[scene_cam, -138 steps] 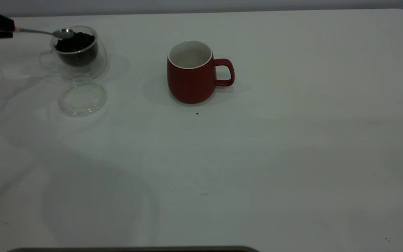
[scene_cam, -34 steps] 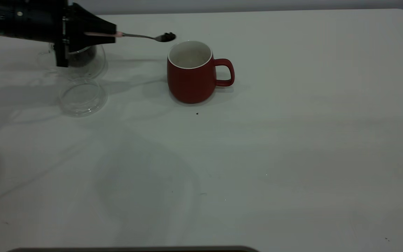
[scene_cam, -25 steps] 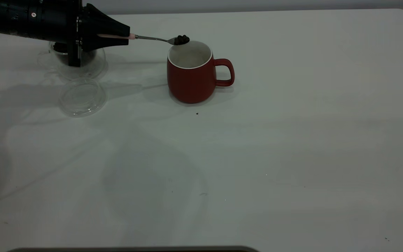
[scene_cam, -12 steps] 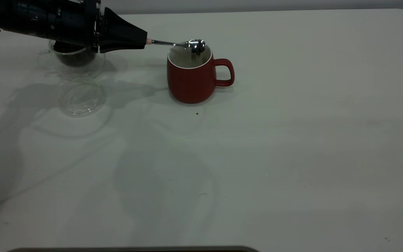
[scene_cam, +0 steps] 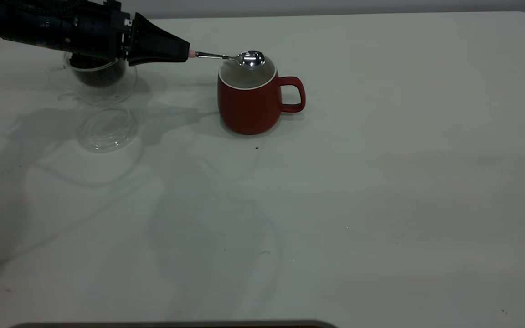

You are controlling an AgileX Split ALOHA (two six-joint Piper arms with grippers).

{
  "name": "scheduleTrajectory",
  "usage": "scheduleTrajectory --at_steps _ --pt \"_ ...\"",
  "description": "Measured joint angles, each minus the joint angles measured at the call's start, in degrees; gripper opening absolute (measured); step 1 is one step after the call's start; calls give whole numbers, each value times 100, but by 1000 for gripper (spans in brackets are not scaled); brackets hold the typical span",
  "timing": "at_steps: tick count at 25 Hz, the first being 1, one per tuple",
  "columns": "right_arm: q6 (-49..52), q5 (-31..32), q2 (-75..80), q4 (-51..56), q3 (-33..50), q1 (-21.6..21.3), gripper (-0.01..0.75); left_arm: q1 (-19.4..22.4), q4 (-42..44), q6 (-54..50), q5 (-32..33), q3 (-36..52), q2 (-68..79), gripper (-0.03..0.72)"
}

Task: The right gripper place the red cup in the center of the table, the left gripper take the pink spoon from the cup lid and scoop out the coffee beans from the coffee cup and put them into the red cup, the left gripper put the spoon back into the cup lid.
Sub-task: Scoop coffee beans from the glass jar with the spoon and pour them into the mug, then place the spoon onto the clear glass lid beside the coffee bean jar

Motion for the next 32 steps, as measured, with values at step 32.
scheduleTrajectory --at_steps 32 --pt "0 0 0 0 0 0 371 2255 3593 -4203 498 6 -1418 112"
